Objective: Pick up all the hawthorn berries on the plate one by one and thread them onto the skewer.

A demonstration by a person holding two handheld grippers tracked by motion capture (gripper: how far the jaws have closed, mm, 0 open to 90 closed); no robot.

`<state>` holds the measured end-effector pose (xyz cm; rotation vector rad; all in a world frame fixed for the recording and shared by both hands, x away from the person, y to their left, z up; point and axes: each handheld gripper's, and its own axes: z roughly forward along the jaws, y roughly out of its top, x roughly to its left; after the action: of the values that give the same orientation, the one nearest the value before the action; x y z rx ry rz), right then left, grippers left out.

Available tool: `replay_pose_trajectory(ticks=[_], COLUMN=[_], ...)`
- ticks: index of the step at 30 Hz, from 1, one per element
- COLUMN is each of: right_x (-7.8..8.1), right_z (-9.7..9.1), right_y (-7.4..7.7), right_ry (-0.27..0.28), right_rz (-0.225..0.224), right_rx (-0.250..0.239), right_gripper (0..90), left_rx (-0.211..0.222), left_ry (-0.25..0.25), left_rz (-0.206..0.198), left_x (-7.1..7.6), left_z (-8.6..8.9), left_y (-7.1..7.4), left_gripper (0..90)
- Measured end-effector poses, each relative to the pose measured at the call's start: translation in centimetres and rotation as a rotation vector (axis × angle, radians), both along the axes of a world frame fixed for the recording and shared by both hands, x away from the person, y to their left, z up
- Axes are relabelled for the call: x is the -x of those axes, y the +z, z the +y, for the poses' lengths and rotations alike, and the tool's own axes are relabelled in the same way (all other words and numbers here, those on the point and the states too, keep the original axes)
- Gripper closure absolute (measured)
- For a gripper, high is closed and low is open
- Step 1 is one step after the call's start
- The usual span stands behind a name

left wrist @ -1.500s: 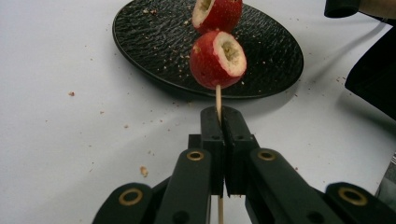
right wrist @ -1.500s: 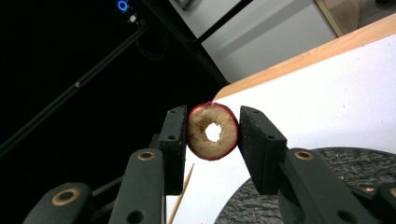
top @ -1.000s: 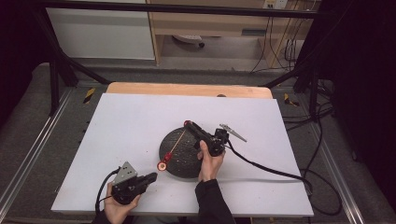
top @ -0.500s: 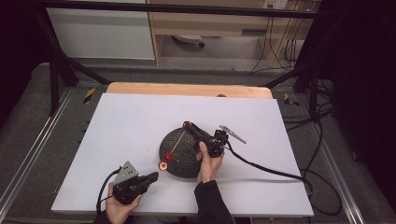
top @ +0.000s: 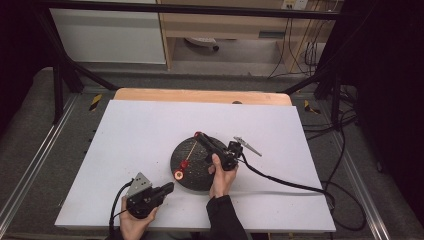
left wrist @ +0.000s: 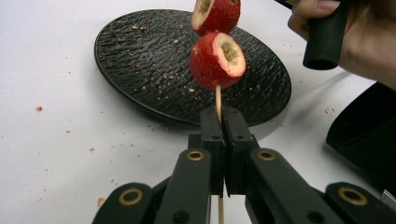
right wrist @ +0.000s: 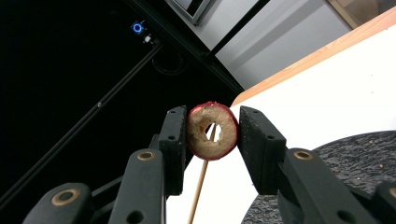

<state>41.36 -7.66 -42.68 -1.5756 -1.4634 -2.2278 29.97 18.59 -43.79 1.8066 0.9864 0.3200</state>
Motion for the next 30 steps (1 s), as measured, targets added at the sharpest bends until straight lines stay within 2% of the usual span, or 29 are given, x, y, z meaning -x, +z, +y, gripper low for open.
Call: replay_pose_trajectory(ticks=[5, 9, 16, 23, 26, 30], right_x=[0.1, 0.1, 0.0, 0.1, 0.3, 0.5], right_z=[0.0, -0.1, -0.1, 0.1, 0.2, 0.3], right_y=[0.0, 0.2, 0.2, -0.2, -0.5, -0.6], right_ry=[-0.007, -0.013, -0.034, -0.021, -0.016, -0.010], right_rz=[-0.005, -0.008, -0.022, -0.009, -0.011, -0.005], right_rx=[0.003, 0.004, -0.021, -0.025, -0.020, -0.019], right_gripper=[63.6, 63.7, 64.0, 64.1, 64.1, 64.1], left_rx=[0.000, 0.007, 0.026, 0.038, 0.044, 0.044], left_ry=[0.003, 0.012, 0.040, 0.057, 0.057, 0.058], left_rz=[0.009, -0.001, -0.021, -0.009, 0.009, 0.012], left_x=[-0.2, -0.1, 0.3, 0.2, -0.2, -0.7], left_z=[-0.4, -0.5, -0.6, -1.5, -1.6, -1.9], left_y=[-0.1, 0.0, 0.2, 0.2, 0.1, 0.2], left_gripper=[88.2, 88.3, 88.3, 88.3, 88.3, 88.3])
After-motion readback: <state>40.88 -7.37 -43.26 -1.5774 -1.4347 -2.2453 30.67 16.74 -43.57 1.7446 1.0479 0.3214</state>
